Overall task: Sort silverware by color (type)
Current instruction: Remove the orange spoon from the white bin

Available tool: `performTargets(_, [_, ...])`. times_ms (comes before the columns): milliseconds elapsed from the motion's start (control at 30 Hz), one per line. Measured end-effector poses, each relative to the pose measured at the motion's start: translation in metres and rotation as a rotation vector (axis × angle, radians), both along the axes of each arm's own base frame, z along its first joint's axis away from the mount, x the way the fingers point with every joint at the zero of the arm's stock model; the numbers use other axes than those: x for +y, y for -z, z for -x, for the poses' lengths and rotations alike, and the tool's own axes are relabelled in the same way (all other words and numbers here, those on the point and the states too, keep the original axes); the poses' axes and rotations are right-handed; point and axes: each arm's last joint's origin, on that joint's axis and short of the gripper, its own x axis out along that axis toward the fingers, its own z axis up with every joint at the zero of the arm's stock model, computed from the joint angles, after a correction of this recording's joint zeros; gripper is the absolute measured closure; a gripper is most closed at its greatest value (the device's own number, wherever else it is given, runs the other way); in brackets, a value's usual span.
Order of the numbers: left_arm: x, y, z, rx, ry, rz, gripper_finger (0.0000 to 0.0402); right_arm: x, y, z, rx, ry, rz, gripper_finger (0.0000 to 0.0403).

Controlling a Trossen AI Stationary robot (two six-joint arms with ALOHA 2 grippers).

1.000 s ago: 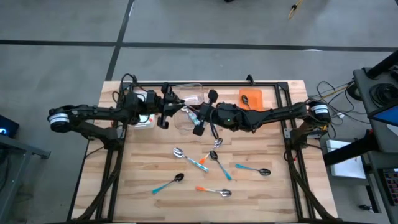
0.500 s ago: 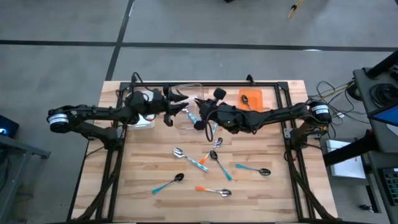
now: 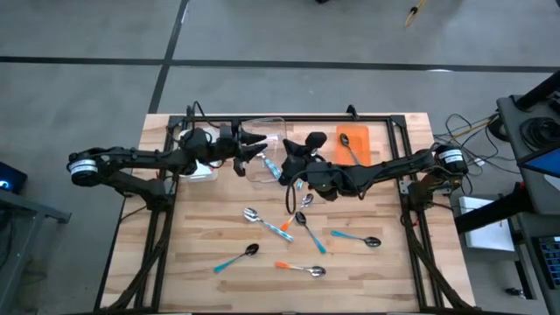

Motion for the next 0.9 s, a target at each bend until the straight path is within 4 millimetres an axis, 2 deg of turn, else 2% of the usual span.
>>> performTargets(167, [-0.008, -0.002, 0.000, 0.001, 0.136, -0.025, 0.0283, 0.007, 0.006, 0.008, 0.087, 0.078, 0.011, 0.0395])
performTargets(300, [-0.013, -0.001, -0.001, 0.017, 0.217, -0.017, 0.0283, 0.006, 0.008, 0.026, 0.093, 0.140, -0.075, 0.0395])
performTargets(433, [-0.018, 0.001, -0.003, 0.036, 0.260, -0.010, 0.0283, -0.002, 0.009, 0.051, 0.021, 0.169, -0.287, 0.0395])
performTargets(567, [-0.021, 0.003, -0.003, 0.052, 0.271, -0.004, 0.0283, -0.015, 0.005, 0.073, -0.065, 0.172, -0.610, 0.0395])
performTargets(667, [-0.023, 0.003, -0.004, 0.053, 0.278, -0.004, 0.0283, -0.025, 0.009, 0.077, -0.090, 0.156, -0.834, 0.0394])
performTargets(900, [-0.030, 0.003, -0.006, 0.056, 0.307, -0.001, 0.0283, -0.041, 0.039, 0.071, -0.090, 0.236, -1.088, 0.0394])
